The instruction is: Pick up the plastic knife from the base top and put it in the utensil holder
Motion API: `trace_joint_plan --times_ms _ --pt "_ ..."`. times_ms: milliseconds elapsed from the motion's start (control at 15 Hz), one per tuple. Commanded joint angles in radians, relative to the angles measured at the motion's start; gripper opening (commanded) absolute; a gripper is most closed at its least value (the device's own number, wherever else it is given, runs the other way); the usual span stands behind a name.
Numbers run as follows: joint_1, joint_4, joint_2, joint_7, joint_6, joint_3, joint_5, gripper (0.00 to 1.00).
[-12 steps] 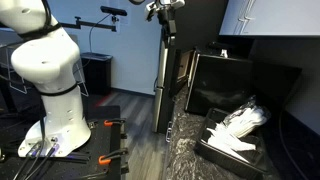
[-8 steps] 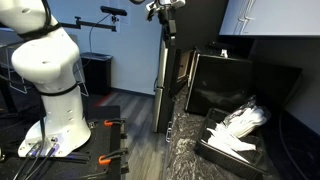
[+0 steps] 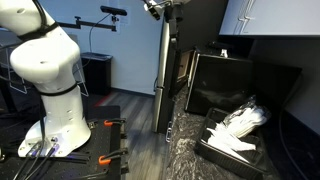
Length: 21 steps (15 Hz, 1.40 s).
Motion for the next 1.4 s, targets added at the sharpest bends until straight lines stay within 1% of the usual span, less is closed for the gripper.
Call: trace_joint_plan --times_ms 0,400,467,533,667,867,933,1000,1133,1333 --pt "-0.023 -0.110 -0.089 0.139 0.017 -0.020 0.042 1.00" --pt "-0.062 -0.284 -0.202 0.385 0.038 -0.034 0.100 1.00" --pt "-0.052 -0.298 -0.212 0.398 0.060 -0.023 0.097 1.00" --pt "-0.053 -0.242 -0.157 0.348 0.015 -0.033 0.076 1.00" --pt "-0.054 -0.273 -0.181 0.370 0.036 -0.029 0.079 1.00" --pt "-0.054 -0.281 -0.194 0.377 0.037 -0.026 0.081 1.00" --pt "-0.085 -0.263 -0.172 0.439 0.049 -0.023 0.085 1.00" --pt "-0.106 -0.257 -0.166 0.481 0.055 -0.036 0.098 1.00" --pt "-0.139 -0.252 -0.170 0.523 0.055 -0.072 0.092 1.00" --pt "-0.212 -0.239 -0.172 0.581 0.056 -0.120 0.071 1.00"
